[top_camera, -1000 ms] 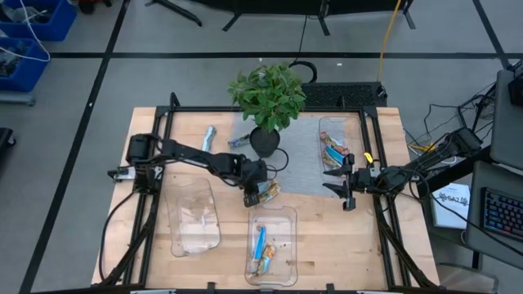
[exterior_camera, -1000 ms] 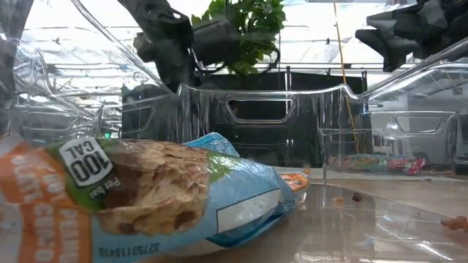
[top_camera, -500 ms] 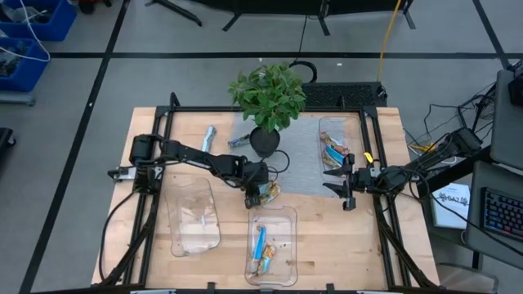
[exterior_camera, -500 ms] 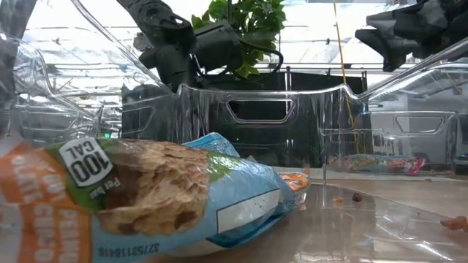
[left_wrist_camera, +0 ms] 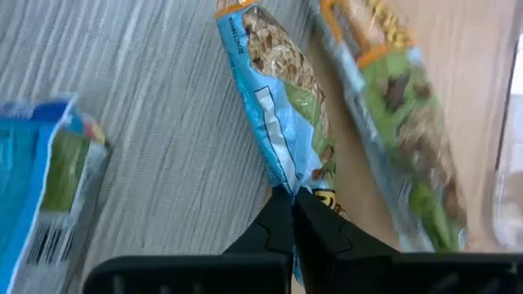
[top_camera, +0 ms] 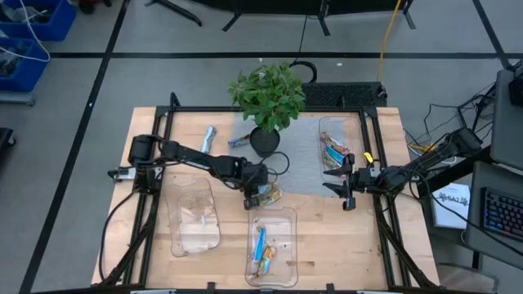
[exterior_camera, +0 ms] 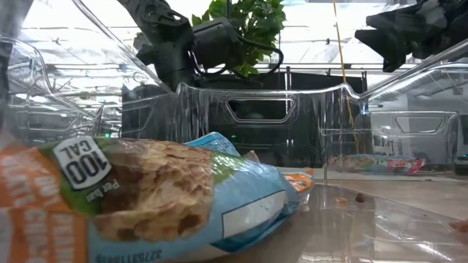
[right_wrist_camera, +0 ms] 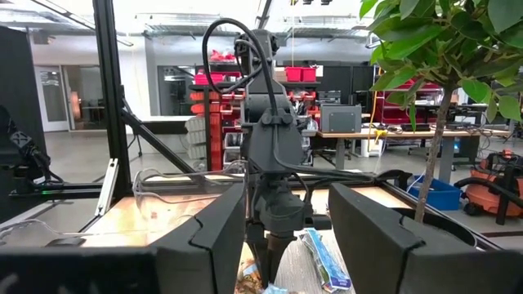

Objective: Pick and place Granola Bars by type
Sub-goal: Put the top yellow granola bar into the middle transparent bin

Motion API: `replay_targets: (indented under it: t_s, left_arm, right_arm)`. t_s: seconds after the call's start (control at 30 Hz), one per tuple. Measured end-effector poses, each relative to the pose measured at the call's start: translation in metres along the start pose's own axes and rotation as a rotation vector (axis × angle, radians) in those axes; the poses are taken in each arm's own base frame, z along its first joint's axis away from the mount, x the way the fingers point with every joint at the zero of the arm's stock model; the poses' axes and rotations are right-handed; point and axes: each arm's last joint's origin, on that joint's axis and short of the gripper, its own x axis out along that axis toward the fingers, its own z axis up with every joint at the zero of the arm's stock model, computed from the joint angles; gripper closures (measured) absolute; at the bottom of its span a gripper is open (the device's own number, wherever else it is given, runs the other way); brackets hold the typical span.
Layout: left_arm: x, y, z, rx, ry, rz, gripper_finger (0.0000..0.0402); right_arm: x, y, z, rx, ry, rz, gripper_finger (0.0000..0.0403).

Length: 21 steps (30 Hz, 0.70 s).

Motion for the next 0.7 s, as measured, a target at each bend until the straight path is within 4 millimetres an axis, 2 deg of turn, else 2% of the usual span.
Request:
replay_targets:
  t_s: [0.7]
  left_arm:
    - [-0.074, -0.010, 0.009, 0.072, -0.188, 0.071, 0.0400]
  right_arm:
    - [0.000, 0.000, -0.001, -0.004, 0.008, 0.000, 0.0236]
